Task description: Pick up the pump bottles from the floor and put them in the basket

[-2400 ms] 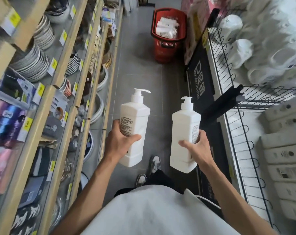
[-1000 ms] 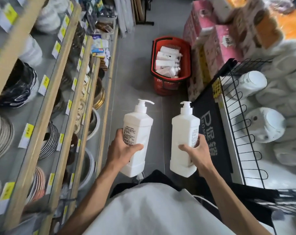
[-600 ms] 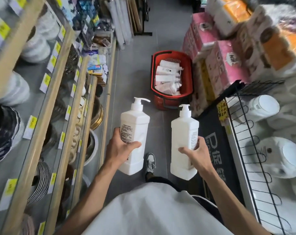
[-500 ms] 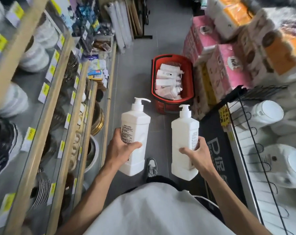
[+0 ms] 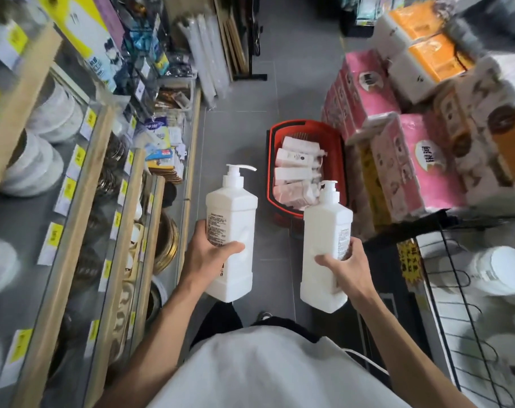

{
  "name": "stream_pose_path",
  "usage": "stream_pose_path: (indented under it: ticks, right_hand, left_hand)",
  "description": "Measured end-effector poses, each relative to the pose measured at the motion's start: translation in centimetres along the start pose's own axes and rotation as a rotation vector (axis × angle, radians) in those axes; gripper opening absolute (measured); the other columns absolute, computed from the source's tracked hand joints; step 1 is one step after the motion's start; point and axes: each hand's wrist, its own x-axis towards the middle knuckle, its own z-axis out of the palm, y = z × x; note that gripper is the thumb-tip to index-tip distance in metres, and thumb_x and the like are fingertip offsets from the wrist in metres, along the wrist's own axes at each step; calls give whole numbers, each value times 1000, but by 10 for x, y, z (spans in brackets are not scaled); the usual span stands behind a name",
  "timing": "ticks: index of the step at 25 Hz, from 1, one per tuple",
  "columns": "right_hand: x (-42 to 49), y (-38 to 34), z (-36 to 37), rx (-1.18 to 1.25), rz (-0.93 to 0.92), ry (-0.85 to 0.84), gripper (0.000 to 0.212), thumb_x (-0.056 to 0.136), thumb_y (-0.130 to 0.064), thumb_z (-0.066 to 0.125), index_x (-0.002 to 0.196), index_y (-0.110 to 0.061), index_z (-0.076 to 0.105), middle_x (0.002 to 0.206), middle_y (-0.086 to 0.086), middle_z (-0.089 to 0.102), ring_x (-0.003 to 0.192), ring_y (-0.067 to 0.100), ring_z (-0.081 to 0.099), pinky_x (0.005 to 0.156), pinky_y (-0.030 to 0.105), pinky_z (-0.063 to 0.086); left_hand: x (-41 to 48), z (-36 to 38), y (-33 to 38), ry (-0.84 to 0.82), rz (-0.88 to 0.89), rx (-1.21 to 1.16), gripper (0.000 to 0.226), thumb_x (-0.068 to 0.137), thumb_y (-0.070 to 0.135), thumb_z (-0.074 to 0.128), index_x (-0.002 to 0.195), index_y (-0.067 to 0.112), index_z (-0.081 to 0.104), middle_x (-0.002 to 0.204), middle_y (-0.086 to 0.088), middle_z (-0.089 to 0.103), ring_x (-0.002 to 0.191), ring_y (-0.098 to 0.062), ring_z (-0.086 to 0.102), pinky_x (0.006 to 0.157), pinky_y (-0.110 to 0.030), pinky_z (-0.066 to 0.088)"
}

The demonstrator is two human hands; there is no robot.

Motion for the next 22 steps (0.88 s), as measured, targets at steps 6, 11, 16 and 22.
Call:
stream_pose_path:
  ticks: [6, 11, 16, 22]
  right_hand:
    - [64, -53, 41, 28, 42, 81, 74, 56, -37, 79, 121, -22, 46, 103, -7, 62, 92, 12, 62, 73, 32, 50]
    - [111, -92, 71, 44, 65, 135, 74, 57, -38, 79, 121, -22, 45, 104, -7, 60, 92, 12, 61, 68, 29, 48]
    - [159, -116, 76, 72, 103, 199, 74, 56, -38, 80, 119, -22, 46, 103, -7, 61, 92, 10, 61, 69, 29, 48]
    - [231, -125, 54, 66, 151, 256, 74, 63, -36, 88, 122, -27, 43, 106, -12, 60, 96, 11, 62, 77, 33, 53]
  left_hand:
    - [105, -41, 36, -61, -2, 25, 72, 50, 40, 81, 114, 27, 51, 100, 7, 69, 89, -15, 67, 71, -32, 51]
    - [189, -65, 75, -105, 21, 94, 77, 47, 45, 80, 117, 28, 50, 100, 8, 69, 90, -15, 67, 74, -35, 51]
    - [261, -44, 121, -145, 65, 168, 76, 47, 48, 79, 114, 29, 48, 100, 11, 67, 89, -12, 65, 75, -35, 51]
    - [343, 26, 177, -220, 126, 266, 70, 51, 45, 78, 112, 29, 47, 98, 13, 64, 87, -13, 63, 73, -34, 50]
